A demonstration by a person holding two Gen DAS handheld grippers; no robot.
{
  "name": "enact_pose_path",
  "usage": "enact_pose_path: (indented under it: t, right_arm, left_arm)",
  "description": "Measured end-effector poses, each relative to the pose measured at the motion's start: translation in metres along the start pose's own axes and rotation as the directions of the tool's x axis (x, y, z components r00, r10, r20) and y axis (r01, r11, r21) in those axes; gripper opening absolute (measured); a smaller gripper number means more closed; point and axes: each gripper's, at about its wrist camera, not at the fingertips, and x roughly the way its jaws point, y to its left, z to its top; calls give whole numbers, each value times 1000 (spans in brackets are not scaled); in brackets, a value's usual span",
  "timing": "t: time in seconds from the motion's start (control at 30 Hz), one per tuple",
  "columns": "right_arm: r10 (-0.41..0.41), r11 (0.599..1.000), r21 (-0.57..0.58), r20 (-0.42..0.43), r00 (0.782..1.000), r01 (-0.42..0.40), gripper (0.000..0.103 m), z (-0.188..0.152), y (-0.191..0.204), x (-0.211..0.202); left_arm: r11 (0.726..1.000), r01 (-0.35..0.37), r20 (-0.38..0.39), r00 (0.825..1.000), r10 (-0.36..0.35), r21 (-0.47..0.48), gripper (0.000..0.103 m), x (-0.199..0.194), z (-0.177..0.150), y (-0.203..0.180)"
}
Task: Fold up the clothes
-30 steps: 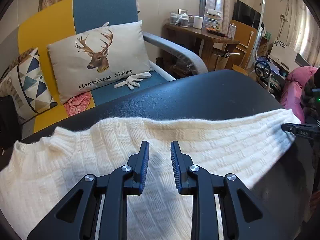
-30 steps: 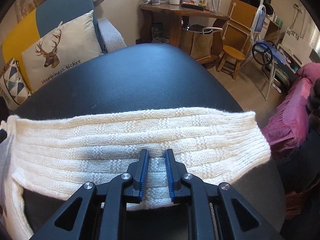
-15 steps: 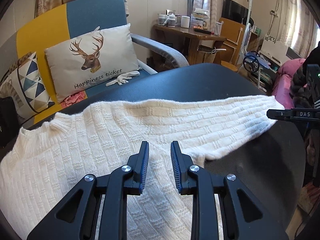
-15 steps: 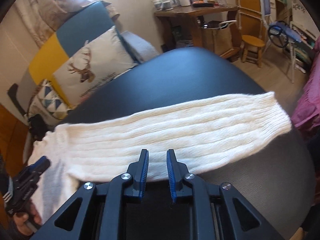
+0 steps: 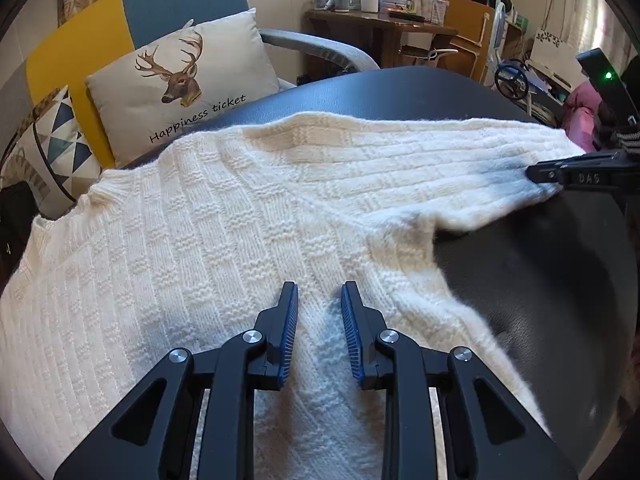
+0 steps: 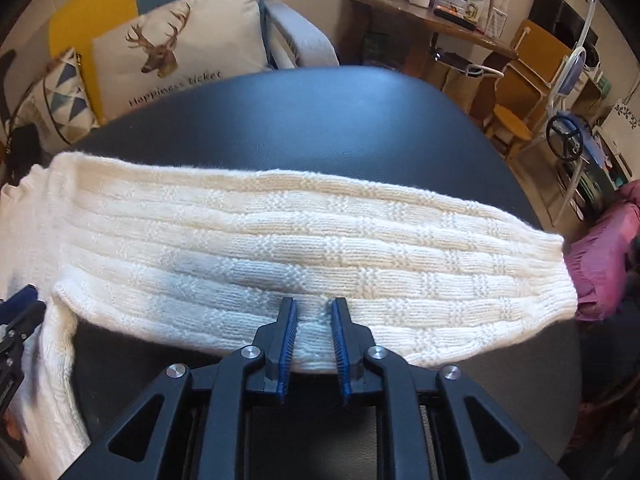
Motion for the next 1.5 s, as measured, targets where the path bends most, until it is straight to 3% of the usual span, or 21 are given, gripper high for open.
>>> enact_pose_path:
  t: [0.13,0.17,0.23,0.3,0.33,0.4,0.5,0.67,0.77,0.83,0.9,1.0,1.07,1.13,1.2,1.23,1.3,1.37,1.43,1.5]
  right_arm:
    - [50,994,99,-7,999,-49,16,-8,-20,-9]
    - [144,974,176,9,990,-143,19,-11,-27,-12]
    - [354,876,327,68,933,-356,19,-21,-39,-17]
    - [532,724,435,144,835,-536,19,-35,-47,-17]
    - [577,664,471,171,799,-581,19,-42,-47,-14]
    - [612,600,527,182,770,-602,20,-51,-42,-3]
    - [605,582,569,173,777,-580,21,-62,-28,9]
    - [473,651,588,182,862,-481,21,-61,-14,9]
    - [392,665,614,198,898,-426,20,-53,-19,11]
    - [330,706,594,206,921,-386,17,-45,-18,10]
    - [225,804,520,185,957,-289,5,-35,-11,7]
    - [46,927,361,148,988,-97,2,-21,5,7]
    - [-25,957,288,128,991,-14,4,-16,12,7]
    - [-27,966,260,123,992,-6,5,-13,13,7]
    - [34,955,290,112,993,-66,12,-15,7,3]
    - [60,946,313,105,993,-90,21,-18,4,-1]
    - [110,933,330,112,988,-142,22,-26,2,-12]
    - [192,934,275,150,970,-228,23,-31,15,-27]
    - [314,923,176,173,934,-343,23,-32,39,-40]
    - [382,917,54,166,909,-395,23,-30,69,-49]
  left_arm:
    - [997,59,16,998,-58,-49,26,-6,-4,6]
    - [994,84,18,996,-83,-73,26,-8,-4,8]
    - [983,138,41,990,-134,-120,26,-16,-7,15]
    - [977,168,64,985,-161,-130,26,-26,-10,17]
    - [975,182,70,982,-175,-124,26,-29,-13,16]
    - [973,204,71,978,-197,-108,26,-35,-18,12]
    - [967,236,70,971,-230,-92,26,-41,-25,5]
    - [961,273,42,962,-271,-46,26,-41,-37,-9]
    - [958,285,26,958,-285,-33,26,-38,-43,-12]
    - [955,295,18,956,-294,-27,26,-37,-45,-11]
    - [953,304,9,953,-304,-21,25,-36,-46,-10]
    - [950,312,-2,950,-312,-1,25,-36,-49,-10]
    - [947,321,-4,947,-321,1,25,-38,-49,-8]
    - [936,349,3,937,-349,-38,26,-42,-46,-4]
    - [923,379,13,925,-379,-72,26,-46,-43,-1]
    - [914,397,20,918,-397,-83,26,-49,-43,-1]
    - [900,424,30,905,-424,-96,26,-54,-44,-3]
    - [897,433,26,901,-432,-85,26,-59,-50,-11]
    - [893,444,21,896,-443,-75,26,-63,-57,-19]
    - [887,456,14,890,-456,-66,26,-68,-65,-27]
